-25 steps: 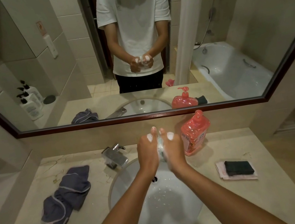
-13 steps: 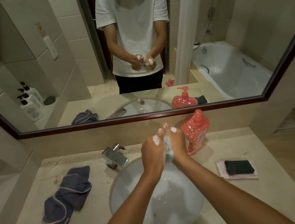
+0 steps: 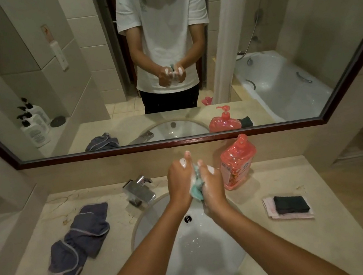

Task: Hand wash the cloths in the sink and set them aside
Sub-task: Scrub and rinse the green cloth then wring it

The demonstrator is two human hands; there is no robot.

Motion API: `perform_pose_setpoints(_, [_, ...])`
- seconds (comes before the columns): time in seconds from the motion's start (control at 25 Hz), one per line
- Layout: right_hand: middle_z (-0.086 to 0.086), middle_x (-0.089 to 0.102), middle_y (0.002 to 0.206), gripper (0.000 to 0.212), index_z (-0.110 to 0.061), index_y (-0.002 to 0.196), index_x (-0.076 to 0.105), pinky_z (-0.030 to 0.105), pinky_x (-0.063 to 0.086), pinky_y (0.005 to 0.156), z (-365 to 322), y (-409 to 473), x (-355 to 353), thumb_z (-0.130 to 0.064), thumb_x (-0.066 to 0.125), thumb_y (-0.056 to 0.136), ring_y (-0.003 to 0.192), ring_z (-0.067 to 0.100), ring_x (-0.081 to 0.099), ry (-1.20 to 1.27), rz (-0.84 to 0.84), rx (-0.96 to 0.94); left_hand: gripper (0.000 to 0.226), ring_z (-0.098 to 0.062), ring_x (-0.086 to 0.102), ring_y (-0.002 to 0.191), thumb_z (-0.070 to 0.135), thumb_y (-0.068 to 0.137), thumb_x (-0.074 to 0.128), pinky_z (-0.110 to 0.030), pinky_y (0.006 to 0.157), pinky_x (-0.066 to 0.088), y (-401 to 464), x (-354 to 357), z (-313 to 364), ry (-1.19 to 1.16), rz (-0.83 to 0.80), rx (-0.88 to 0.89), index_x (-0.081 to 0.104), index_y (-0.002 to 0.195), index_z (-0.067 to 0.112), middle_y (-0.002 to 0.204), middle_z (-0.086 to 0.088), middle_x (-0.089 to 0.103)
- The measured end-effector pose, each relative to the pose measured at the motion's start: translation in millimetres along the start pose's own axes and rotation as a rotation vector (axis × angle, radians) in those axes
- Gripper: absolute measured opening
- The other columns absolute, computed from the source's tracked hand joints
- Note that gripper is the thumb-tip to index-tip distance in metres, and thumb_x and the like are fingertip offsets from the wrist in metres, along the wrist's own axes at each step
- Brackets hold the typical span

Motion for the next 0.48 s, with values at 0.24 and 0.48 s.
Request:
perform_pose_setpoints(0.24, [-0.005,0.054,0.051,0.047,-0.016,0.060,0.054,0.032,0.042,0.061,-22.7,17.4,-15.4,-0.033,0.051,0.104,0.056,0.017,0.055,-0.070,0.093,-0.023,0.060,-0.020,0.047,0.045,0.044,0.106,0.039,-0.033,0.049,0.034,-19.8,12.5,-6.1,0.081,0.023,0.047,0.040,0.051,0.019,0.048,-0.002,0.049])
perform_pose_setpoints(0.48, [-0.006,0.058,0.050,0.047,-0.017,0.062,0.058,0.026,0.047,0.054,-18.3,4.5,-8.8,-0.039,0.051,0.103,0.052,0.011,0.058,-0.091,0.050,-0.049,0.063,-0.014,0.041,0.041,0.042,0.107,0.038,-0.028,0.051,0.031,-10.9,5.8,-9.4,0.026,0.044,0.044,0.040,0.048,0.021,0.044,0.008,0.043])
Point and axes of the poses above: each hand's wrist, its own y-axis towards the middle knuckle, its own x-axis out of the palm, z = x × y, the point moved 7 cm from there along y, towards the middle knuckle
